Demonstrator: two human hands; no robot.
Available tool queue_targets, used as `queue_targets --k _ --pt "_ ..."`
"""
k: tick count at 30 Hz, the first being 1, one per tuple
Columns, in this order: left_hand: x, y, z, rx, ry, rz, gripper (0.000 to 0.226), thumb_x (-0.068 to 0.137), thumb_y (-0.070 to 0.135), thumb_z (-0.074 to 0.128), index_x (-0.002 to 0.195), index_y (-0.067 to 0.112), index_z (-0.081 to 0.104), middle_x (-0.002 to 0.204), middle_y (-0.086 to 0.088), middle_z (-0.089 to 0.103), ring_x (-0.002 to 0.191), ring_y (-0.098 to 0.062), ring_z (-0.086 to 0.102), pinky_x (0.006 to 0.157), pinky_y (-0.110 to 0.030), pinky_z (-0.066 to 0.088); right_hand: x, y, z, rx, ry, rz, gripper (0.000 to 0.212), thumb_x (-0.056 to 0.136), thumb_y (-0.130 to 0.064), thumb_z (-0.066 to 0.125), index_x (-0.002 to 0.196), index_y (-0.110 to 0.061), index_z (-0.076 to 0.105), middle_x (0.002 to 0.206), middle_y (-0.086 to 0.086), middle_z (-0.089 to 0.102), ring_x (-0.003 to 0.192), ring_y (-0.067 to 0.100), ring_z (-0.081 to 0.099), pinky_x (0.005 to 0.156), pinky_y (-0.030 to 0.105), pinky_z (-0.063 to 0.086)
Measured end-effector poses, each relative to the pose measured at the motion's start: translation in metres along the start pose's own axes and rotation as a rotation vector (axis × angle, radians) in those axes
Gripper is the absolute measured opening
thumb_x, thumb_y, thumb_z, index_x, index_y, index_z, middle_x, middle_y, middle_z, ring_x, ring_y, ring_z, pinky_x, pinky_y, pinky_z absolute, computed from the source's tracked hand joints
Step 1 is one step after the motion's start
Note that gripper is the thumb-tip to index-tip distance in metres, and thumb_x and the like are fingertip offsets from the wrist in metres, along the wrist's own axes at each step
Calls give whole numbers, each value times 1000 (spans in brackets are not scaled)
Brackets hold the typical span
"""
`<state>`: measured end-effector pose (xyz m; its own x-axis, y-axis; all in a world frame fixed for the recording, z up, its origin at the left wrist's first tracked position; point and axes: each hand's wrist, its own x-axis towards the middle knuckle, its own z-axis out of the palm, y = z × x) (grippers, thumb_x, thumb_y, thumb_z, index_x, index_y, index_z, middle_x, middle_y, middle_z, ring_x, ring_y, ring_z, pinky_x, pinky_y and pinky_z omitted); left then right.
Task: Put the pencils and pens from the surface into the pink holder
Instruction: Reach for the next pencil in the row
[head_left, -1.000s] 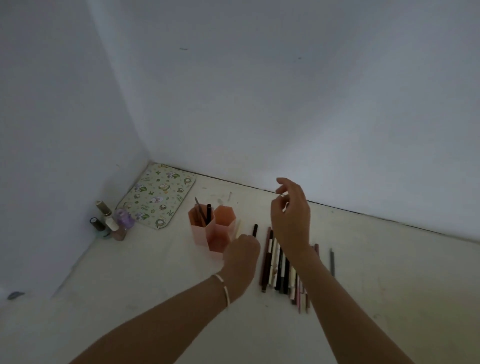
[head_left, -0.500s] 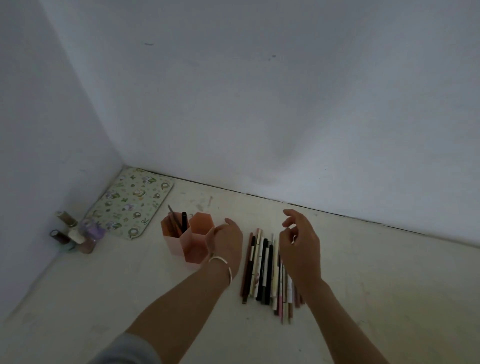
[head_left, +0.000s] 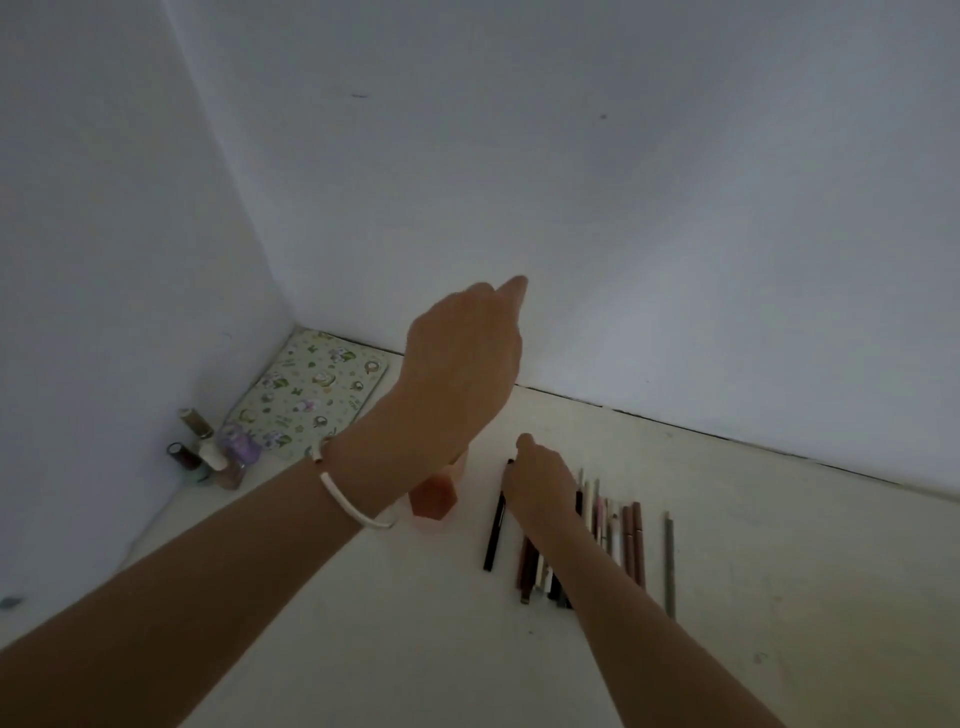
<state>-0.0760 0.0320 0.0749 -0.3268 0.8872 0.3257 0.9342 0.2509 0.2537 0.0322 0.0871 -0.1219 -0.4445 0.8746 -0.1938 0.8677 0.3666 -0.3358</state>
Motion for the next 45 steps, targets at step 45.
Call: queue_targets --k 45 --pt "-159 -45 77 -356 62 122 15 76 7 41 72 12 55 70 2 52 54 -4 34 48 -8 25 -49 -56 -12 424 490 -559 31 89 -17 52 119 -12 60 118 3 58 92 9 60 77 16 52"
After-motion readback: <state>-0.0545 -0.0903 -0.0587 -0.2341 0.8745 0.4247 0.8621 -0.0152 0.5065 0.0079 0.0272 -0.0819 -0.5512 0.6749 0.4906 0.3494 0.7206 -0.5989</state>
